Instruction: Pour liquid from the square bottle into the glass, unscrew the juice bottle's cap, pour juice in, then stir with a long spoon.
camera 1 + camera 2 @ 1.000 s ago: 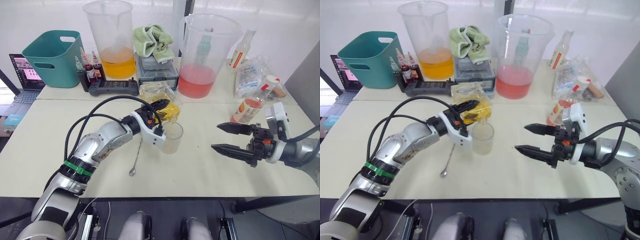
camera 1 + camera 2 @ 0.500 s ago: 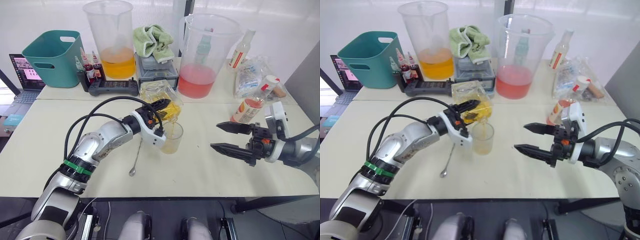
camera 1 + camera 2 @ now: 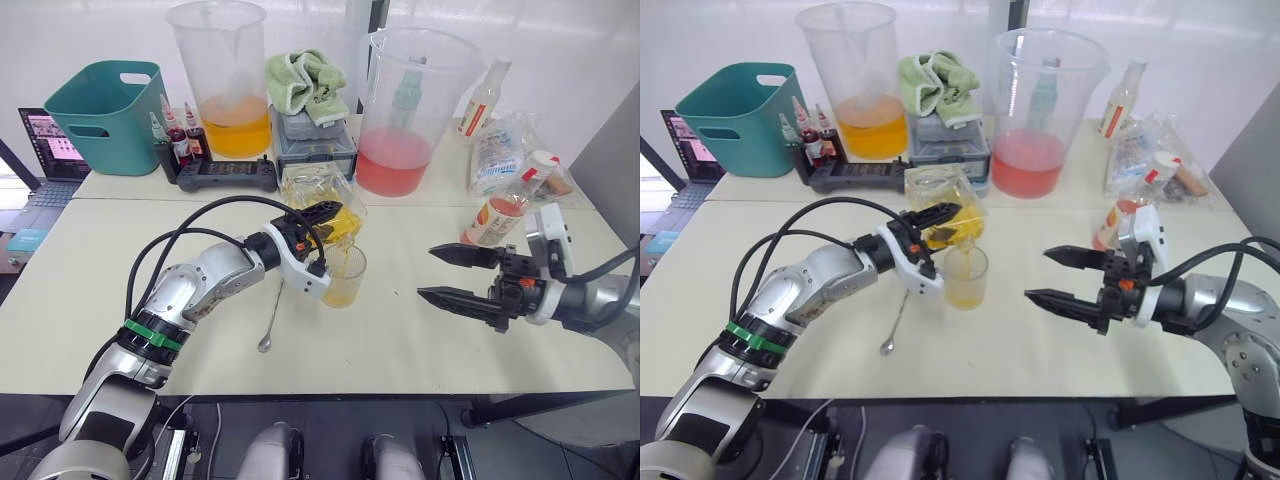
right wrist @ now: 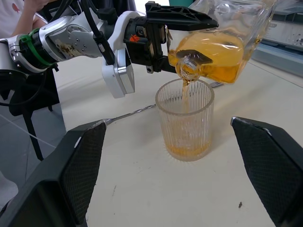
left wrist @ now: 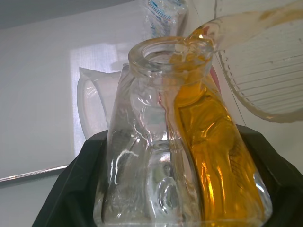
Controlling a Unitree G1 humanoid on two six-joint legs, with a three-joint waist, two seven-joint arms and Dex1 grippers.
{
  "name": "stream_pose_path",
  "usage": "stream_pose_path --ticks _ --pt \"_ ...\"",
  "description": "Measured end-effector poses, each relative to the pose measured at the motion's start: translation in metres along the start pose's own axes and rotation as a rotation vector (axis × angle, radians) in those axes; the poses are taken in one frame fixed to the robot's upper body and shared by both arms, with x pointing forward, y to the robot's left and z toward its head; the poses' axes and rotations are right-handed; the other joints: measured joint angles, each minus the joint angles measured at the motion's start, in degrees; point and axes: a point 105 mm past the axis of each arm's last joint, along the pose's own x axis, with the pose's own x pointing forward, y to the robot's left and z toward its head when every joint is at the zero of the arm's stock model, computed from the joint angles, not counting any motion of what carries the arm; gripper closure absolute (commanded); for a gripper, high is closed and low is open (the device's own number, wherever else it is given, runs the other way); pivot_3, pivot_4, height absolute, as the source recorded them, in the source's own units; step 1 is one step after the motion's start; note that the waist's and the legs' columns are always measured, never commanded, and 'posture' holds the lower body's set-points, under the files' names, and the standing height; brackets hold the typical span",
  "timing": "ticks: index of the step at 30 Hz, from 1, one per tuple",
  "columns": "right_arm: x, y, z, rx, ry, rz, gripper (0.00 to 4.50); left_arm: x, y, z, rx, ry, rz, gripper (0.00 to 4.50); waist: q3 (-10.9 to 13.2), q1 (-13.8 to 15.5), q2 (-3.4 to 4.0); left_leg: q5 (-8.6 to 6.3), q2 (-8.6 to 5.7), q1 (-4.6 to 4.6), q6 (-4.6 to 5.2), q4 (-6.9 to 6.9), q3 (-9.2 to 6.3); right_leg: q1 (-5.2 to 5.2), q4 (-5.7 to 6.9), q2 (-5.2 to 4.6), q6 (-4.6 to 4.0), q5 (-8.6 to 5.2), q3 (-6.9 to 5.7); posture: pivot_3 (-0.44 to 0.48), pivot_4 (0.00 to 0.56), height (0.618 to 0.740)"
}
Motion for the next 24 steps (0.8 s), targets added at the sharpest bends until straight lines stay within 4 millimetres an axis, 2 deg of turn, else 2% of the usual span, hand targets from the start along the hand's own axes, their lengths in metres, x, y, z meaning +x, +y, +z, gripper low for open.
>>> stream_pose_path --ticks 6,12,20,24 --pt "0.0 0.0 0.0 0.003 0.0 0.001 0.03 0.001 0.0 0.0 -0.008 0.0 0.003 1.71 0.0 0.0 0.0 0.0 0.0 0.0 0.0 0.0 0.0 0.0 0.0 0.0 0.0 0.0 0.0 0.0 0.15 0.739" --pt "0.001 -0.002 0.003 -0.006 -0.006 0.003 0.03 0.006 0.005 0.003 -0.124 0.003 0.008 1.71 0.0 0.0 0.0 0.0 0.01 0.0 0.0 0.03 0.0 -0.01 0.01 0.0 0.0 0.0 0.0 0.0 0.15 0.739" --pt "0.001 -0.003 0.003 -0.006 -0.004 -0.001 0.03 0.007 0.03 -0.005 -0.283 0.021 0.067 1.71 0.0 -0.1 0.0 0.0 0.0 0.0 0.0 0.04 0.0 -0.02 0.03 0.0 0.0 0.0 0.01 0.0 0.15 0.739" --pt "0.001 -0.003 0.005 -0.011 -0.006 0.013 0.03 0.009 0.038 -0.01 -0.479 0.043 0.092 1.71 0.0 -0.1 0.0 0.0 0.0 -0.01 0.0 0.12 0.0 0.0 0.03 0.0 0.0 0.0 0.0 0.0 0.15 0.739"
